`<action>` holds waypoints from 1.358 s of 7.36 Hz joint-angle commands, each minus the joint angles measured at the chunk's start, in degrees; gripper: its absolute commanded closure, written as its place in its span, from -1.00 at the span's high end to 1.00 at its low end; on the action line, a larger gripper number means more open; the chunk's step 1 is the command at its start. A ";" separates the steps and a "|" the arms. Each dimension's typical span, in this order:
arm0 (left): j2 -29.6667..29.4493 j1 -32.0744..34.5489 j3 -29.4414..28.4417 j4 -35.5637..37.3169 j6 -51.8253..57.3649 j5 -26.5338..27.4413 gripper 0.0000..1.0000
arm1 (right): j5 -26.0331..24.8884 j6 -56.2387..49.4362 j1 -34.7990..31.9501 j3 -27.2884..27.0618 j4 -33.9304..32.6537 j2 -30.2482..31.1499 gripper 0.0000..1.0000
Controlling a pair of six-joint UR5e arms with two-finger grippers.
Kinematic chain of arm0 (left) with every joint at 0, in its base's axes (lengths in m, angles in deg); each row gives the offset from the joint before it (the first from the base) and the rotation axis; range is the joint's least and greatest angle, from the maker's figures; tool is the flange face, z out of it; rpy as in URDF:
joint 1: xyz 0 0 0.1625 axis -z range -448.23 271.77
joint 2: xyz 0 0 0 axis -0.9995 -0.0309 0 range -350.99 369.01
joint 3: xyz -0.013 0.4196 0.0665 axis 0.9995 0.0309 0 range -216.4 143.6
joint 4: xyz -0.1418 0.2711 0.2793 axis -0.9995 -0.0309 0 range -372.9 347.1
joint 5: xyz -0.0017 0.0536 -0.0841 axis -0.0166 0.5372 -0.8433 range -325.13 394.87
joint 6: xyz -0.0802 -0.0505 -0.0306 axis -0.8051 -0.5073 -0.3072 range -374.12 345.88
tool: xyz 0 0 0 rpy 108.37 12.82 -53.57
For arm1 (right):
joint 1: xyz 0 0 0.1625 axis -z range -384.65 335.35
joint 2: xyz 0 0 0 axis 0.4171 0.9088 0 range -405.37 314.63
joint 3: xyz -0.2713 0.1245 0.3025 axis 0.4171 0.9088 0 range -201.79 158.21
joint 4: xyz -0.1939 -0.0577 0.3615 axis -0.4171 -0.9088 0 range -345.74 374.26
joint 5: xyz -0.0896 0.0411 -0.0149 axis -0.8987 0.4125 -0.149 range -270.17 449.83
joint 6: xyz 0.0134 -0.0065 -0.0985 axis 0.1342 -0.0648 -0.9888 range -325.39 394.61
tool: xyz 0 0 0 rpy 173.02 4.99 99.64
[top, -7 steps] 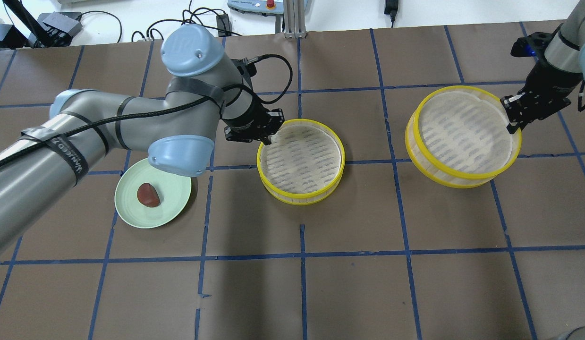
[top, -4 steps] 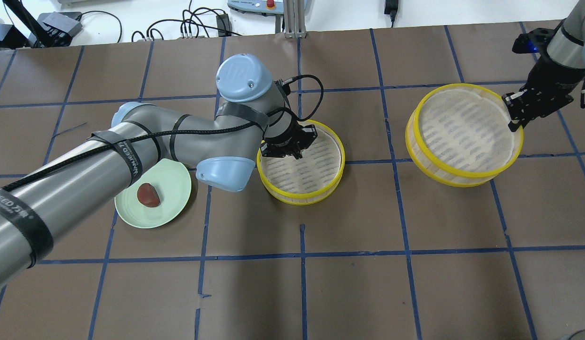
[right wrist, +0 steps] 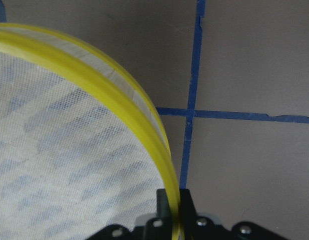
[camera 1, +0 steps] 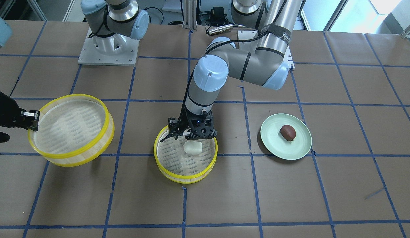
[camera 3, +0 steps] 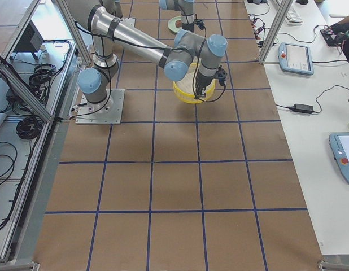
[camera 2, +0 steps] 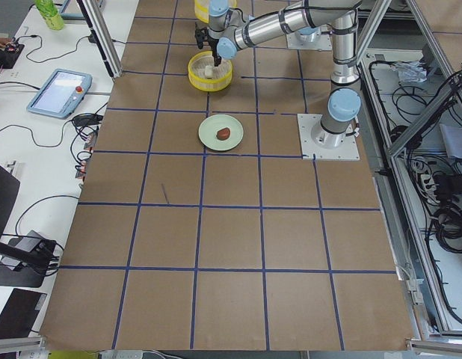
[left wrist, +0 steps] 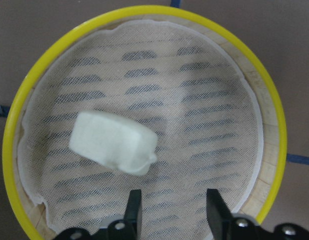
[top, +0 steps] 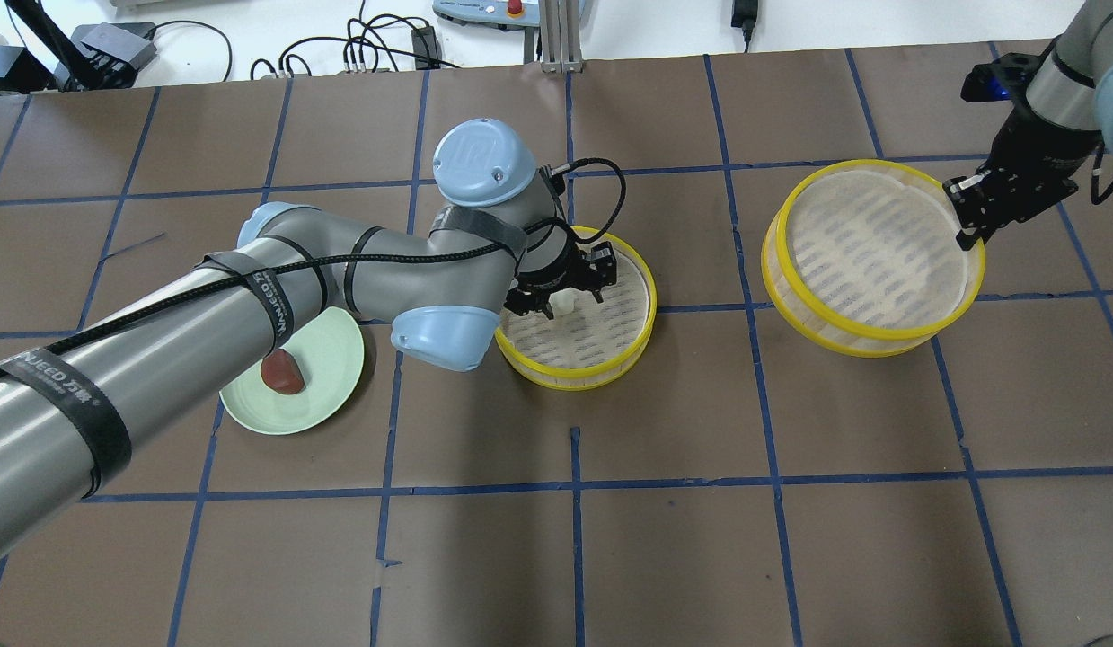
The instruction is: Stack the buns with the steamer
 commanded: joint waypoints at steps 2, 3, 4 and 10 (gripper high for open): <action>3.09 -8.33 -2.65 -1.03 18.17 3.33 1.00 | 0.20 11.89 -14.73 0.23 -1.72 0.00 -0.86; 4.41 -13.34 -2.74 -3.74 24.93 3.33 1.00 | 0.20 19.17 -19.13 0.84 -1.81 -0.09 -0.86; 5.82 -17.48 -1.61 -4.81 28.91 3.41 1.00 | 2.64 27.69 -24.23 2.15 -3.12 -1.74 -0.86; 10.14 -42.03 13.67 -6.49 56.73 3.33 0.97 | 0.66 38.50 -34.03 5.95 -3.57 -10.72 -0.85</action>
